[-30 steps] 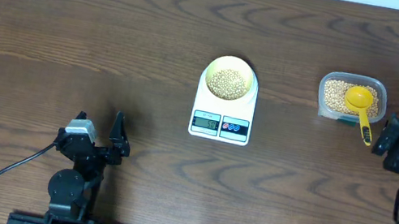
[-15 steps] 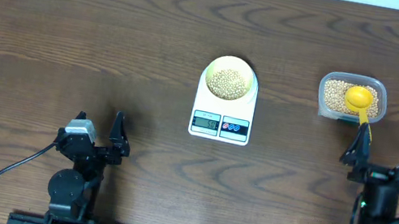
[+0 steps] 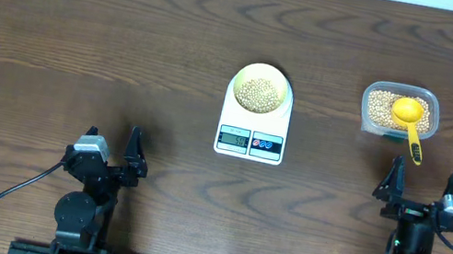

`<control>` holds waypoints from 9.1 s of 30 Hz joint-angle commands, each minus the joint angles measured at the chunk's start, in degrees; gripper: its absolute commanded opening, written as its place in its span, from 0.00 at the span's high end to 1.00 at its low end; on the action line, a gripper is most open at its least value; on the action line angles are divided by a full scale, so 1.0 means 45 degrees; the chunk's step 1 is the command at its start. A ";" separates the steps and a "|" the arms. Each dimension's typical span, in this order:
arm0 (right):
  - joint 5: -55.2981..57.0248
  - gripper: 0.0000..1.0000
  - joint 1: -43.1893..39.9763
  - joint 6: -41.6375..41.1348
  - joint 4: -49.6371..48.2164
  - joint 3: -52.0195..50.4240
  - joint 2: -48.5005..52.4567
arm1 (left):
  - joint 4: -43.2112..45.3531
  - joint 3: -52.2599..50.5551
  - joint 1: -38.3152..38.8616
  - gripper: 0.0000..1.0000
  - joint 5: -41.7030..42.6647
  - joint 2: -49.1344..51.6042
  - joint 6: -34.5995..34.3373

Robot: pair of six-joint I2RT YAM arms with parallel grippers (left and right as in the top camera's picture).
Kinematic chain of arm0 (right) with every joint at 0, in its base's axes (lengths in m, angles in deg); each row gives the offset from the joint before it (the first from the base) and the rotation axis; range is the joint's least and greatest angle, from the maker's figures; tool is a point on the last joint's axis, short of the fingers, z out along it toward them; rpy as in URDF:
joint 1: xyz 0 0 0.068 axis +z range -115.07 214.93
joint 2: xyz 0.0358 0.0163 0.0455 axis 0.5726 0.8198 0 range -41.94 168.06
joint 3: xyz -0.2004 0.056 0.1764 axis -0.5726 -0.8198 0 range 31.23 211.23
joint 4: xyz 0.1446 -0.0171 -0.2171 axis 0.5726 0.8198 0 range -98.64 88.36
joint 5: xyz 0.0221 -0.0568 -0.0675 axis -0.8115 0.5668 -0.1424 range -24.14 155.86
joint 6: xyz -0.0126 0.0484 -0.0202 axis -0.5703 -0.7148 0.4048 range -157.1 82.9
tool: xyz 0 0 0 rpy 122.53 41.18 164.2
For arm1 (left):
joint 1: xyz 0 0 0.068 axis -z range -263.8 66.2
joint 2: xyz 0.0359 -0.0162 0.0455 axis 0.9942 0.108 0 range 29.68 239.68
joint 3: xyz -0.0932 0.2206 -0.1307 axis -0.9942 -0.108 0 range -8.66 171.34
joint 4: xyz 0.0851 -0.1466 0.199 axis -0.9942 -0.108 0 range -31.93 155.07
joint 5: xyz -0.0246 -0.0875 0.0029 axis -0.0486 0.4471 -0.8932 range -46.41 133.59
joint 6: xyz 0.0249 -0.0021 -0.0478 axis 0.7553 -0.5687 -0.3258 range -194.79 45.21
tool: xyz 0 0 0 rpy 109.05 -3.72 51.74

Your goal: Scoop item into bowl and weigh 50g on scale

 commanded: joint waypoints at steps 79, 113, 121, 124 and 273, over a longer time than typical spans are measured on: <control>0.0617 0.01 0.1331 0.1855 0.4692 -0.0019 -0.2535 | -0.0486 -0.0243 -0.0058 0.16 -0.0359 -0.0078 0.0214; 0.0617 0.01 0.1336 0.1851 0.4682 -0.0015 -0.2521 | -0.0481 -0.0243 -0.0058 0.16 -0.0359 -0.0078 0.0214; 0.0617 0.01 0.1336 0.1851 0.4682 -0.0015 -0.2521 | -0.0481 -0.0243 -0.0058 0.16 -0.0359 -0.0078 0.0214; 0.0617 0.01 0.1336 0.1855 0.4682 -0.0015 -0.2521 | -0.0481 -0.0243 -0.0058 0.16 -0.0359 -0.0078 0.0214; 0.0617 0.01 0.1336 0.1851 0.4682 -0.0015 -0.2521 | -0.0481 -0.0243 -0.0058 0.16 -0.0359 -0.0078 0.0214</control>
